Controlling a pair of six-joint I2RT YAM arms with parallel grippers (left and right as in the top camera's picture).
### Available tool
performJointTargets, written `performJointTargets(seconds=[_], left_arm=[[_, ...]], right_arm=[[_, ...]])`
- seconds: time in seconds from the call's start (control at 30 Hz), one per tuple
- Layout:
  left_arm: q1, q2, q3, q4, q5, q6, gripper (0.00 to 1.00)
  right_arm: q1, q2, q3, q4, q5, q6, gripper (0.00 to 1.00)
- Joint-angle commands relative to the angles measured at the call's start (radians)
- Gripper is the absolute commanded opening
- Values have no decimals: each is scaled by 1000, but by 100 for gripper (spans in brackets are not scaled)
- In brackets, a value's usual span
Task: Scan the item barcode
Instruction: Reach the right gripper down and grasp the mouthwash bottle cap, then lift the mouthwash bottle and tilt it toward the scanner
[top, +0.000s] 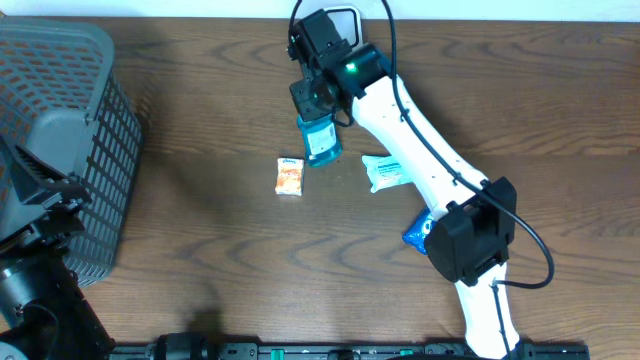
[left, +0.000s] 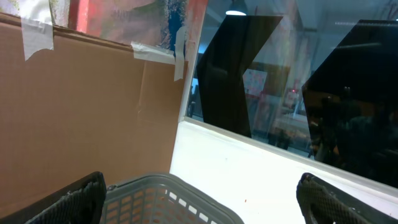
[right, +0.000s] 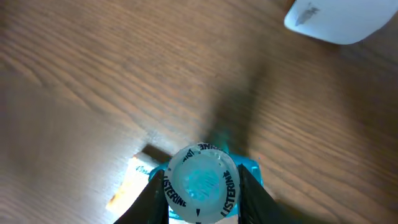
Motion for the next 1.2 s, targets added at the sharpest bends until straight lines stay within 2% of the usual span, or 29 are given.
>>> performJointTargets(seconds=[0.0, 0.27, 0.57, 0.63, 1.0, 1.17], left_arm=[[5, -3, -5, 9, -3, 14, 98], [5, -3, -5, 12, -3, 14, 98], [5, -3, -5, 12, -3, 14, 98], [5, -3, -5, 12, -3, 14, 98], [5, -3, -5, 12, -3, 14, 98], [5, -3, -5, 12, -3, 14, 98]], right_arm=[[22, -51, 6, 0, 2, 19, 2], [23, -51, 0, -26, 33, 19, 7], [23, -50, -19, -41, 31, 24, 27], [23, -50, -35, -41, 31, 24, 39], [23, -50, -41, -18, 32, 23, 60], [23, -50, -41, -6, 32, 23, 62]])
